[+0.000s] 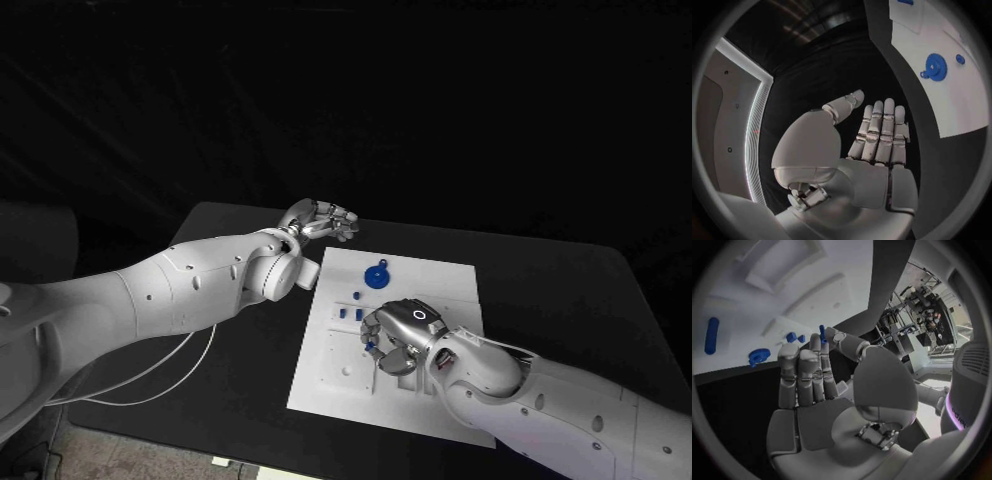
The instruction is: Assemble the parts on the task board
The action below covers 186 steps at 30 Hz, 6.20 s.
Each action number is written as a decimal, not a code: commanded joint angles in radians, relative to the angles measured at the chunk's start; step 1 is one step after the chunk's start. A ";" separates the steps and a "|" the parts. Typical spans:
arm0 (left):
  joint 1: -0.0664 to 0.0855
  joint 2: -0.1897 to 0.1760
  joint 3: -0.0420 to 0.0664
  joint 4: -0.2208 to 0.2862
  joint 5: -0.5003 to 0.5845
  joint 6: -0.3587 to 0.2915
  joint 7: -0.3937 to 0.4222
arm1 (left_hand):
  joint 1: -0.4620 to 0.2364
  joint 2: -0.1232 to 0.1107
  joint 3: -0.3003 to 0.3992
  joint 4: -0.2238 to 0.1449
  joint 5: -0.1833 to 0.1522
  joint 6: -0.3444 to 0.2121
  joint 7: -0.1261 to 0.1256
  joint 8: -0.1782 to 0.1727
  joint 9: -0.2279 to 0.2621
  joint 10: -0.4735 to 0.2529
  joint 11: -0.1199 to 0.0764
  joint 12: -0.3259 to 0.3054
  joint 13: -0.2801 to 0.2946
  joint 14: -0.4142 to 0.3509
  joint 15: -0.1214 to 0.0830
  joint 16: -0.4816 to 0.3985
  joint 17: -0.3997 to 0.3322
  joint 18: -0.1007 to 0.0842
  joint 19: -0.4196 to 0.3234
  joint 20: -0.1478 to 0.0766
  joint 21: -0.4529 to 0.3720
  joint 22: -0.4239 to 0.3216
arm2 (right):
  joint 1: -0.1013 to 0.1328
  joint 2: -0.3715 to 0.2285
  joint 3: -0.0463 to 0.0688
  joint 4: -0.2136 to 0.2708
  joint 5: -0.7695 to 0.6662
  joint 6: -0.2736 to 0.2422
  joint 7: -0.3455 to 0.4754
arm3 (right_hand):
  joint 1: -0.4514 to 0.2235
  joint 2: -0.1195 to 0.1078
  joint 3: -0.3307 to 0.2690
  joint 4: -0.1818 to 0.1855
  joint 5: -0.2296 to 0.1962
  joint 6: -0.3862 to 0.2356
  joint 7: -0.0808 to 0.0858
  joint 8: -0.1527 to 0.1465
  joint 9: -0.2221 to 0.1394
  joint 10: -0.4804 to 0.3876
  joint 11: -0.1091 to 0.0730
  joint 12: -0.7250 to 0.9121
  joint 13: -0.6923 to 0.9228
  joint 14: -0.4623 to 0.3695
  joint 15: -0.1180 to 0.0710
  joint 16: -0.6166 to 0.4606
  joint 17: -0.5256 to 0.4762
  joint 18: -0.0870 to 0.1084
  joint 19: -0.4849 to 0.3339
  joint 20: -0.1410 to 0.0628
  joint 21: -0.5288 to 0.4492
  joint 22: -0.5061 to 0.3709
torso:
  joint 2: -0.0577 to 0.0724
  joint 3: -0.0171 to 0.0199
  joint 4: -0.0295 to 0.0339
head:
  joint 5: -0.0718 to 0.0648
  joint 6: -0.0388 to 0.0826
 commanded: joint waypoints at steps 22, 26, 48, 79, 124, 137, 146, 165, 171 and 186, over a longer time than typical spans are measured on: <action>0.001 0.001 0.001 0.010 0.021 0.009 0.014 | -0.004 0.008 -0.003 -0.004 0.003 -0.010 0.003 0.004 -0.001 -0.006 0.001 0.002 -0.004 -0.006 0.005 -0.011 0.006 0.014 0.006 0.001 -0.006 0.002 | -0.069 0.051 0.000 -0.084 -0.109 -0.007 -0.054 | 0.000 0.005 0.008 -0.005 0.000 -0.001 0.002 0.002 0.005 0.028 -0.010 -0.009 0.008 -0.006 -0.012 -0.005 -0.001 0.069 -0.001 -0.014 0.014 0.025 | 0.001 -0.0004 0.0002 | 0.035 -0.020; 0.001 -0.001 0.001 0.011 0.021 0.009 0.014 | -0.004 0.008 -0.003 -0.004 0.003 -0.010 0.003 0.004 -0.001 -0.007 0.002 0.002 -0.004 -0.006 0.005 -0.011 0.006 0.014 0.006 0.001 -0.007 0.003 | -0.071 0.053 0.000 -0.086 -0.115 -0.035 -0.068 | 0.000 0.005 0.008 -0.005 0.000 -0.001 0.002 0.002 0.005 0.028 -0.011 -0.009 0.009 -0.006 -0.012 -0.005 0.000 0.069 -0.001 -0.014 0.015 0.025 | 0.001 -0.0003 -0.0001 | 0.034 -0.020; 0.001 -0.001 0.001 0.012 0.021 0.007 0.014 | -0.005 0.009 -0.004 -0.005 0.003 -0.011 0.003 0.004 -0.002 -0.008 0.002 0.002 -0.006 -0.007 0.005 -0.013 0.009 0.015 0.007 0.001 -0.008 0.003 | -0.073 0.071 0.007 -0.103 -0.120 -0.090 -0.095 | 0.003 0.000 0.016 -0.002 0.000 0.001 0.001 0.001 0.009 0.030 -0.011 -0.011 0.016 -0.005 -0.012 -0.006 0.000 0.069 -0.003 -0.017 0.022 0.023 | 0.003 -0.0005 -0.0007 | 0.037 -0.023; 0.001 0.001 0.001 0.011 0.021 0.010 0.012 | -0.005 0.008 -0.005 -0.006 0.003 -0.012 0.003 0.005 -0.002 -0.008 0.002 0.003 -0.007 -0.007 0.005 -0.016 0.012 0.016 0.007 0.002 -0.010 0.004 | -0.074 0.097 0.007 -0.132 -0.099 -0.059 -0.079 | 0.002 0.001 0.018 0.000 0.000 0.000 0.002 -0.001 0.011 0.029 -0.011 -0.014 0.020 -0.005 -0.012 -0.007 0.001 0.069 -0.005 -0.018 0.026 0.022 | 0.004 0.0008 -0.0013 | 0.039 -0.031; 0.001 0.001 0.001 0.015 0.021 0.016 0.006 | -0.006 0.007 -0.005 -0.007 0.002 -0.014 0.004 0.006 -0.003 -0.010 0.003 0.002 -0.010 -0.008 0.006 -0.020 0.016 0.016 0.007 0.002 -0.012 0.005 | -0.074 0.118 0.006 -0.164 -0.071 0.017 -0.082 | -0.016 -0.001 0.003 0.010 0.000 -0.019 0.010 -0.016 0.012 0.007 -0.002 -0.037 0.022 -0.008 -0.004 -0.013 -0.001 0.069 -0.015 -0.014 0.029 0.020 | 0.005 0.0006 -0.0012 | 0.037 -0.039; 0.001 -0.004 0.001 0.015 0.021 0.017 0.004 | -0.006 0.006 -0.006 -0.007 0.000 -0.014 0.004 0.006 -0.003 -0.012 0.004 0.002 -0.011 -0.010 0.007 -0.022 0.018 0.016 0.007 0.003 -0.013 0.006 | -0.074 0.104 0.006 -0.143 0.013 -0.024 -0.046 | -0.087 -0.046 -0.150 -0.017 0.059 -0.139 0.066 -0.097 -0.029 -0.114 0.051 -0.145 -0.027 -0.023 0.049 -0.023 -0.005 0.069 -0.042 -0.004 0.021 0.017 | 0.004 0.0021 -0.0021 | 0.036 -0.040; 0.001 -0.011 0.001 0.017 0.021 0.020 0.002 | -0.006 0.005 -0.006 -0.007 -0.001 -0.016 0.004 0.006 -0.003 -0.014 0.004 0.001 -0.012 -0.011 0.007 -0.025 0.019 0.017 0.007 0.003 -0.015 0.006 | -0.073 0.046 0.030 -0.058 0.022 -0.081 -0.096 | -0.087 -0.050 -0.218 -0.049 0.070 -0.175 0.083 -0.114 -0.044 -0.175 0.083 -0.198 -0.076 -0.047 0.079 -0.029 -0.010 0.069 -0.066 0.005 -0.004 0.010 | 0.004 0.0017 -0.0026 | 0.035 -0.037; 0.001 -0.027 0.001 0.021 0.021 0.022 0.005 | -0.005 0.005 -0.006 -0.007 0.007 -0.017 0.005 0.008 -0.004 -0.015 0.005 0.002 -0.015 -0.011 0.008 -0.030 0.026 0.017 0.007 0.005 -0.018 0.008 | 0.052 -0.157 0.129 0.017 0.124 0.122 -0.001 | -0.074 -0.045 -0.251 -0.033 0.091 -0.171 0.072 -0.105 -0.057 -0.150 0.080 -0.200 -0.117 -0.043 0.075 -0.016 -0.017 0.069 -0.056 0.012 -0.005 0.017 | 0.005 0.0024 -0.0027 | 0.009 -0.020; 0.001 -0.027 0.001 0.020 0.021 0.024 0.005 | -0.005 0.004 -0.006 -0.007 0.005 -0.017 0.005 0.008 -0.004 -0.015 0.005 0.003 -0.015 -0.011 0.008 -0.030 0.027 0.017 0.007 0.005 -0.018 0.009 | 0.057 -0.150 0.128 -0.038 0.090 0.190 -0.018 | -0.094 -0.046 -0.304 -0.046 0.104 -0.189 0.054 -0.111 -0.063 -0.176 0.089 -0.214 -0.134 -0.051 0.085 -0.014 -0.018 0.069 -0.064 0.014 -0.007 0.018 | 0.006 0.0020 -0.0014 | 0.001 -0.016; 0.001 -0.029 0.001 0.019 0.021 0.024 0.005 | -0.005 0.005 -0.006 -0.007 0.004 -0.017 0.005 0.008 -0.004 -0.015 0.005 0.003 -0.015 -0.011 0.008 -0.030 0.028 0.018 0.008 0.005 -0.019 0.009 | 0.057 -0.111 0.097 -0.101 0.054 0.299 -0.046 | -0.106 -0.044 -0.341 -0.047 0.080 -0.219 0.038 -0.119 -0.070 -0.195 0.098 -0.215 -0.153 -0.065 0.093 -0.011 -0.020 0.069 -0.077 0.020 -0.014 0.017 | 0.006 0.0010 0.0009 | -0.006 -0.018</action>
